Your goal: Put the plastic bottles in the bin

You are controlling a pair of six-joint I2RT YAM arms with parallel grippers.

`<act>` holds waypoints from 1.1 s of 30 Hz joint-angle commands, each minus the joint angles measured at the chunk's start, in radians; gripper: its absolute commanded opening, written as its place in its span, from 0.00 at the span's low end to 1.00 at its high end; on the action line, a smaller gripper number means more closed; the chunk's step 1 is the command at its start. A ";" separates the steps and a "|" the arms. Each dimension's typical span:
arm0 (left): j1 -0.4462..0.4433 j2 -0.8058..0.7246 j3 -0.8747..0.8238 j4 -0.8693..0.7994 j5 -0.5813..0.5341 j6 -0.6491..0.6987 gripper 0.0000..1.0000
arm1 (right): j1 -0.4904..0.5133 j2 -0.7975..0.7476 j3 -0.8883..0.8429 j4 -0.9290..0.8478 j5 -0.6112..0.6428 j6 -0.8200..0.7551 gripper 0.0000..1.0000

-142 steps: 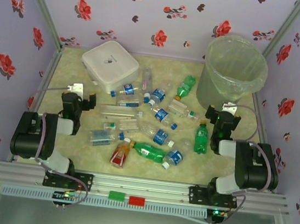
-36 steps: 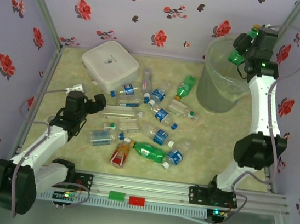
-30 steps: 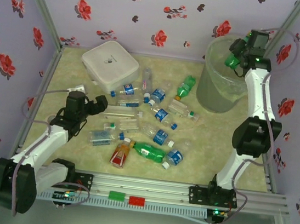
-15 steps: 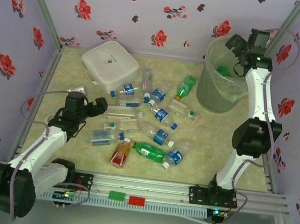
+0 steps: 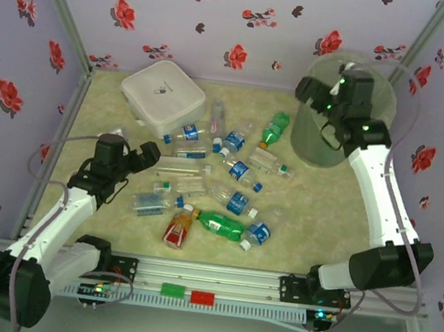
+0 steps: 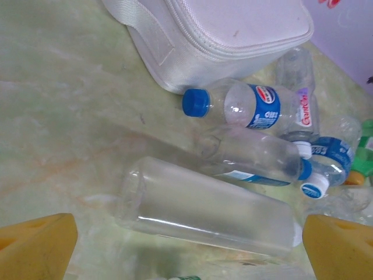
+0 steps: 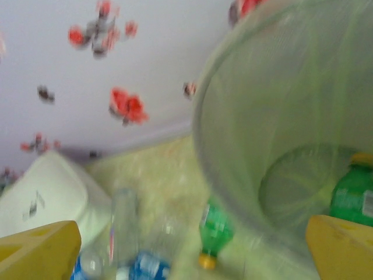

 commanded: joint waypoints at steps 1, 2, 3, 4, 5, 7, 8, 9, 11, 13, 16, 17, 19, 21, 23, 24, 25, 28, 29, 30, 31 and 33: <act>-0.006 -0.032 -0.026 0.006 -0.001 -0.121 1.00 | 0.090 -0.078 -0.107 0.024 0.043 -0.038 1.00; -0.011 -0.041 -0.031 -0.007 -0.027 -0.160 1.00 | 0.129 -0.097 -0.144 0.035 0.066 -0.046 1.00; -0.017 -0.052 -0.040 -0.015 -0.056 -0.198 1.00 | 0.162 -0.111 -0.171 0.041 0.088 -0.054 1.00; -0.028 -0.066 -0.056 -0.014 -0.087 -0.246 1.00 | 0.199 -0.125 -0.204 0.046 0.120 -0.059 1.00; -0.043 -0.081 -0.073 -0.013 -0.113 -0.293 1.00 | 0.231 -0.134 -0.238 0.062 0.143 -0.058 1.00; -0.077 -0.104 -0.100 -0.011 -0.151 -0.385 1.00 | 0.282 -0.133 -0.303 0.088 0.165 -0.054 1.00; -0.102 -0.114 -0.110 -0.023 -0.166 -0.440 1.00 | 0.310 -0.125 -0.331 0.096 0.183 -0.049 1.00; -0.128 -0.123 -0.115 -0.046 -0.186 -0.492 1.00 | 0.332 -0.115 -0.355 0.099 0.201 -0.042 1.00; -0.198 -0.149 -0.121 -0.124 -0.256 -0.615 1.00 | 0.387 -0.090 -0.392 0.099 0.249 -0.027 1.00; -0.256 -0.180 -0.111 -0.239 -0.311 -0.750 1.00 | 0.419 -0.057 -0.400 0.074 0.293 -0.015 1.00; -0.339 -0.219 -0.054 -0.472 -0.409 -0.923 1.00 | 0.439 -0.009 -0.383 0.024 0.388 -0.007 1.00; -0.362 -0.223 -0.030 -0.524 -0.447 -0.940 1.00 | 0.441 0.001 -0.381 0.020 0.412 -0.010 1.00; -0.400 -0.219 0.028 -0.623 -0.507 -0.971 0.99 | 0.443 0.014 -0.382 0.026 0.438 -0.013 1.00; -0.423 -0.209 0.055 -0.664 -0.492 -1.030 0.99 | 0.443 0.018 -0.390 0.039 0.438 -0.016 1.00; -0.457 -0.198 0.057 -0.657 -0.450 -1.084 0.98 | 0.443 0.020 -0.397 0.055 0.431 -0.020 0.99; -0.481 -0.188 0.056 -0.643 -0.432 -1.108 0.96 | 0.442 0.021 -0.402 0.065 0.429 -0.018 1.00; -0.506 -0.176 0.054 -0.628 -0.426 -1.127 0.95 | 0.443 0.021 -0.412 0.080 0.426 -0.016 1.00; -0.561 -0.128 0.050 -0.634 -0.425 -1.210 0.94 | 0.442 0.021 -0.441 0.127 0.426 0.000 1.00; -0.570 -0.116 0.046 -0.633 -0.422 -1.232 0.94 | 0.443 0.022 -0.446 0.134 0.424 0.006 1.00; -0.577 -0.102 0.038 -0.627 -0.419 -1.257 0.93 | 0.443 0.026 -0.445 0.133 0.422 0.018 1.00; -0.581 -0.089 0.025 -0.608 -0.417 -1.277 0.93 | 0.443 0.034 -0.440 0.122 0.416 0.026 1.00; -0.582 -0.061 -0.003 -0.551 -0.418 -1.304 0.93 | 0.443 0.050 -0.424 0.099 0.401 0.029 1.00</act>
